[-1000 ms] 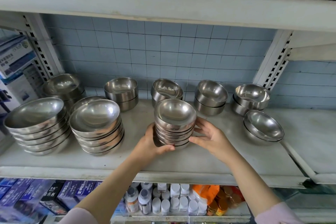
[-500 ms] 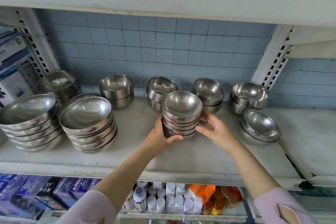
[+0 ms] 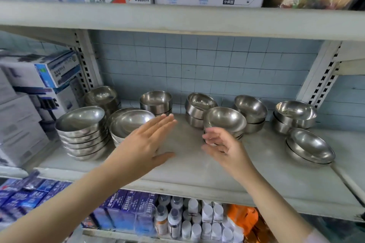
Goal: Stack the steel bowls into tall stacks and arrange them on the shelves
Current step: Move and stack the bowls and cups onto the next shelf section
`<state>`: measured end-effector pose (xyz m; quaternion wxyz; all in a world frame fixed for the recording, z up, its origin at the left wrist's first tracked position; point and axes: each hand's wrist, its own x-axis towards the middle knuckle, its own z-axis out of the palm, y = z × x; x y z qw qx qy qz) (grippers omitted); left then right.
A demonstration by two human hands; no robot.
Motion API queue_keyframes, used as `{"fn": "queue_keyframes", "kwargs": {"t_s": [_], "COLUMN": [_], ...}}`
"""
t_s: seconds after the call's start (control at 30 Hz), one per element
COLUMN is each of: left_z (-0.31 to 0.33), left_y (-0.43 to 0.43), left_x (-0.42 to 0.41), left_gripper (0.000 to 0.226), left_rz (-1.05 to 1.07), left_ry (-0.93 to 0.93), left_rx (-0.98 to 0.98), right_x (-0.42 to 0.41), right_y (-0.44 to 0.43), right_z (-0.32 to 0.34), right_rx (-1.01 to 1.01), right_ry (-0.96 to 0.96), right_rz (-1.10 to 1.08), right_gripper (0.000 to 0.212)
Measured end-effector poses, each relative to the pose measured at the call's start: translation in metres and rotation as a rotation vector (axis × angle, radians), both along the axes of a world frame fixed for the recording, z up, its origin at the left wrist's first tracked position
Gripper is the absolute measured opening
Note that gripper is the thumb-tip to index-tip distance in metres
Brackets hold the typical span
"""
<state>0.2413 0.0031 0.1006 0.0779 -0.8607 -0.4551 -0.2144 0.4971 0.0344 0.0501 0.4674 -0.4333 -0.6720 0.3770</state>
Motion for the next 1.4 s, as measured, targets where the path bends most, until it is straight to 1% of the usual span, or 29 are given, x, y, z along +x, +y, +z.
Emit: {"fn": "queue_keyframes", "kwargs": {"t_s": [0.1, 0.17, 0.23, 0.3, 0.4, 0.47, 0.57, 0.7, 0.8, 0.87, 0.93, 0.97, 1.0, 1.1, 1.3, 1.33, 1.4], "left_z": [0.020, 0.032, 0.039, 0.042, 0.043, 0.043, 0.045, 0.046, 0.045, 0.043, 0.041, 0.039, 0.037, 0.034, 0.022, 0.021, 0.022], "left_y": [0.006, 0.016, 0.029, 0.044, 0.062, 0.071, 0.085, 0.106, 0.119, 0.127, 0.134, 0.138, 0.141, 0.151, 0.177, 0.182, 0.189], "left_x": [-0.040, -0.069, -0.089, -0.112, -0.140, -0.151, -0.162, -0.167, -0.172, -0.177, -0.179, -0.180, -0.180, -0.176, -0.156, -0.153, -0.146], "left_gripper": [0.078, 0.092, 0.104, 0.103, 0.107, 0.099, 0.090, 0.081, 0.072, 0.078, 0.094, 0.098, 0.097, 0.086, 0.035, 0.038, 0.051], "left_rz": [0.052, 0.128, 0.200, 0.238, 0.225, 0.220, 0.201, 0.147, 0.111, 0.097, 0.058, 0.042, 0.037, 0.026, -0.006, 0.007, 0.037], "left_ry": [0.038, 0.043, 0.118, 0.149, 0.150, 0.145, 0.158, 0.149, 0.145, 0.153, 0.160, 0.169, 0.174, 0.177, 0.272, 0.305, 0.402], "left_rx": [0.035, -0.070, -0.185, -0.292, -0.371, -0.397, -0.413, -0.472, -0.492, -0.519, -0.539, -0.546, -0.553, -0.601, -0.729, -0.752, -0.798], "right_x": [-0.040, -0.073, -0.096, -0.122, -0.156, -0.174, -0.193, -0.198, -0.200, -0.196, -0.189, -0.183, -0.177, -0.159, -0.142, -0.141, -0.138], "right_y": [0.009, 0.013, 0.016, 0.019, 0.020, 0.020, 0.018, 0.017, 0.017, 0.020, 0.024, 0.027, 0.030, 0.042, 0.062, 0.065, 0.070], "right_z": [-0.008, -0.015, -0.024, -0.031, -0.038, -0.046, -0.057, -0.064, -0.066, -0.068, -0.069, -0.069, -0.068, -0.064, -0.062, -0.063, -0.064], "right_rx": [-0.098, -0.183, -0.240, -0.238, -0.159, -0.102, -0.027, 0.002, 0.012, 0.011, 0.000, -0.005, -0.008, -0.002, -0.018, -0.018, -0.021], "right_ry": [-0.100, -0.129, -0.128, -0.147, -0.094, -0.034, 0.009, 0.029, 0.036, 0.041, 0.035, 0.034, 0.036, 0.046, 0.076, 0.077, 0.085], "right_rz": [0.144, 0.182, 0.177, 0.175, 0.198, 0.170, 0.047, -0.086, -0.115, -0.140, -0.171, -0.191, -0.207, -0.237, -0.247, -0.251, -0.263], "right_gripper": [0.069, 0.093, 0.116, 0.127, 0.121, 0.124, 0.133, 0.129, 0.123, 0.121, 0.120, 0.119, 0.118, 0.115, 0.115, 0.114, 0.110]}}
